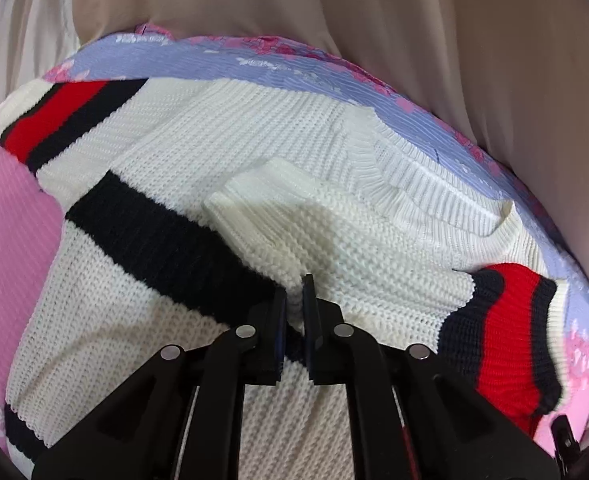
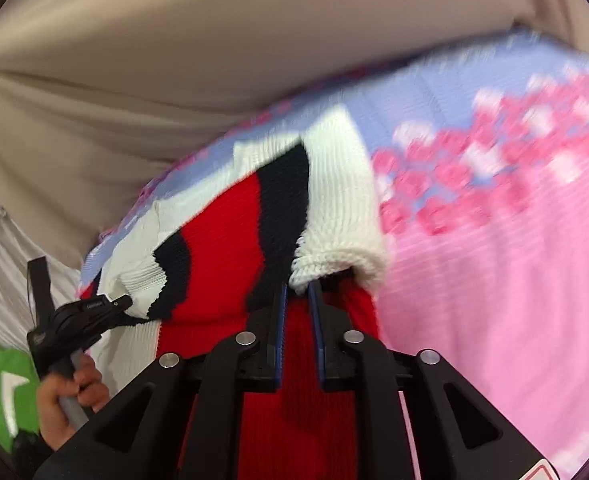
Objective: Fold small clothes
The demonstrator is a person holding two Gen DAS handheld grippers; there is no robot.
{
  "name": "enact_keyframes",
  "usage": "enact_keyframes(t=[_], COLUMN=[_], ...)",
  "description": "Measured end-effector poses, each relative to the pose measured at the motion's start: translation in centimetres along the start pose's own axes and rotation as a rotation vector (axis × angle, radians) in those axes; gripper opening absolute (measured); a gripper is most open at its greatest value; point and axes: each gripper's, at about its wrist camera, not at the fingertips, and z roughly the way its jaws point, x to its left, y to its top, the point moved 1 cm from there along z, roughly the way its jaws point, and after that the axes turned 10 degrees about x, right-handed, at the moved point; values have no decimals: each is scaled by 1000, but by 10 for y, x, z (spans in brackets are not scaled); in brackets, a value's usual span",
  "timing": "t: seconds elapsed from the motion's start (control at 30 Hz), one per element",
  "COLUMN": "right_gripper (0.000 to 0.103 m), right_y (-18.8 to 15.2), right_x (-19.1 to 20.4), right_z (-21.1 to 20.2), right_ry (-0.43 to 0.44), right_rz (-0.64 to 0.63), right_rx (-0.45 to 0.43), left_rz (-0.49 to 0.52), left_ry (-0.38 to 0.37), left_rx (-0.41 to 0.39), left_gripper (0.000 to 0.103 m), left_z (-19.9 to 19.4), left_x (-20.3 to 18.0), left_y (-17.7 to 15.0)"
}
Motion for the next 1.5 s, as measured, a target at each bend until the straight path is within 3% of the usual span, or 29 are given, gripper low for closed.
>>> enact_keyframes(t=[0.1,0.13,0.17,0.2,0.23,0.3,0.37,0.47,0.5,0.53,0.57,0.6,0.73,0.83,0.9,1.0,1.07,1.13,1.2,1.33,1.4,1.5], right_gripper=[27,37,40,40,40,40,41,41,42,42,42,42,42,49,49,46,24,22,22,28,36,51], right_y=[8,15,21,26,31,37,37,32,31,31,31,32,34,30,28,26,26,26,26,27,22,0], right_x=[9,13,17,20,20,19,20,22,22,21,20,22,22,13,4,-2,4,5,-4,8,20,43], right_z=[-16,-10,-2,0,11,19,25,34,37,39,39,38,20,25,37,46,45,56,58,49,31,-2], right_ry=[-63,-77,-102,-121,-137,-140,-155,-177,-185,-192,-193,-190,-168,-215,-219,-154,-143,-220,-216,-282,-332,-357], right_rz=[-59,-88,-113,-125,-133,-124,-137,-149,-149,-149,-148,-145,-127,-103,-73,-20,-42,-66,-42,-62,-77,-139], right_rx=[-52,-46,-43,-31,-11,-3,-8,2,9,18,20,16,-46,-31,14,55,36,67,50,71,37,-12], left_rz=[-69,-89,-102,-107,-105,-106,-107,-84,-64,-23,6,11,32,6,-6,23,28,4,-27,-60,-122,-297], left_ry=[-77,-97,-110,-103,-96,-68,-56,-90,-62,-28,-46,-75,-89,-29,18,41,54,65,65,28,32,46], left_rx=[19,3,-24,-58,-82,-94,-95,88,84,49,71,92,-108,-167,-117,-53,-48,-34,-28,-45,-83,-151], left_gripper=[11,12,13,21,38,59,59,58,52,29,12,9,9,9,9,9,9,9,10,16,18,39], left_z=[-7,-12,-15,-22,-27,-29,-22,17,22,17,18,16,-37,-46,-29,-9,-2,7,8,-14,-34,-62], left_x=[20,24,31,32,31,34,36,35,30,22,16,10,-4,2,8,12,14,24,31,60,91,162], left_y=[0,1,5,12,18,38,56,72,71,70,71,71,75,86,92,83,77,77,73,54,45,43])
